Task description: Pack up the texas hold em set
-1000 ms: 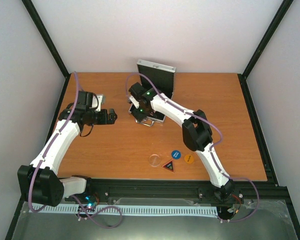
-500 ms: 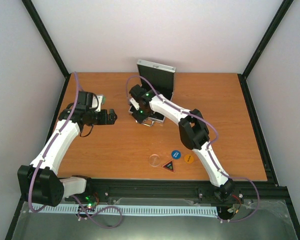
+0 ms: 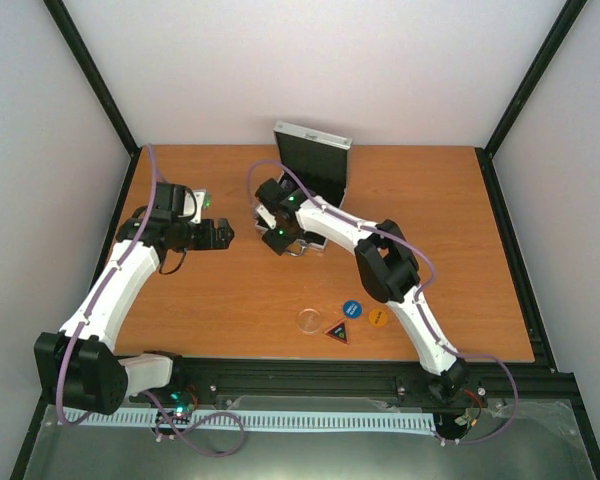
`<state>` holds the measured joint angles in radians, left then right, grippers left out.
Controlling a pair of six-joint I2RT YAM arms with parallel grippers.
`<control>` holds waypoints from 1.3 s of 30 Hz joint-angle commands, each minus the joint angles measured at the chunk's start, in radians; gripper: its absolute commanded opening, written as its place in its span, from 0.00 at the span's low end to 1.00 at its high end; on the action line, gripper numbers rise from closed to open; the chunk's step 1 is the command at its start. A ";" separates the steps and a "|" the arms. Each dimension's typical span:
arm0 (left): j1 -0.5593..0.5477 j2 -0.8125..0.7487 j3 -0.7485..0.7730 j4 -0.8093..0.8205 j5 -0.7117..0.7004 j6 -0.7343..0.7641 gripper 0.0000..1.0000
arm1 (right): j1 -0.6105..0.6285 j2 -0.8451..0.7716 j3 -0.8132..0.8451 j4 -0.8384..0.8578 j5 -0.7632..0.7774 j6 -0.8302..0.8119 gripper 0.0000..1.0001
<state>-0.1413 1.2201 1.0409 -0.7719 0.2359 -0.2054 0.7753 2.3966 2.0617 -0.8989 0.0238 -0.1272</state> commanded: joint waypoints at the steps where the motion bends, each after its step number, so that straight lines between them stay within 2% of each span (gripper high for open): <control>1: 0.006 -0.033 0.024 -0.020 0.008 0.005 1.00 | 0.072 -0.033 -0.081 -0.038 -0.064 0.000 0.68; 17: 0.005 -0.095 -0.005 -0.029 -0.060 0.018 1.00 | 0.144 -0.233 -0.347 -0.010 -0.105 0.036 0.68; 23: 0.006 -0.096 -0.005 -0.017 -0.057 0.018 1.00 | 0.165 -0.278 -0.336 -0.057 -0.104 0.047 0.68; 33: 0.005 -0.108 -0.027 -0.008 -0.053 0.018 1.00 | 0.165 -0.303 -0.271 -0.097 -0.048 0.052 0.79; 39: 0.005 -0.116 -0.033 -0.008 -0.048 0.010 1.00 | 0.164 -0.329 -0.217 -0.094 0.112 0.038 0.84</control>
<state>-0.1413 1.1271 1.0107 -0.7818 0.1864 -0.2047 0.9272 2.1246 1.8030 -0.9844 0.0067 -0.0818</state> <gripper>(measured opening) 0.998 0.826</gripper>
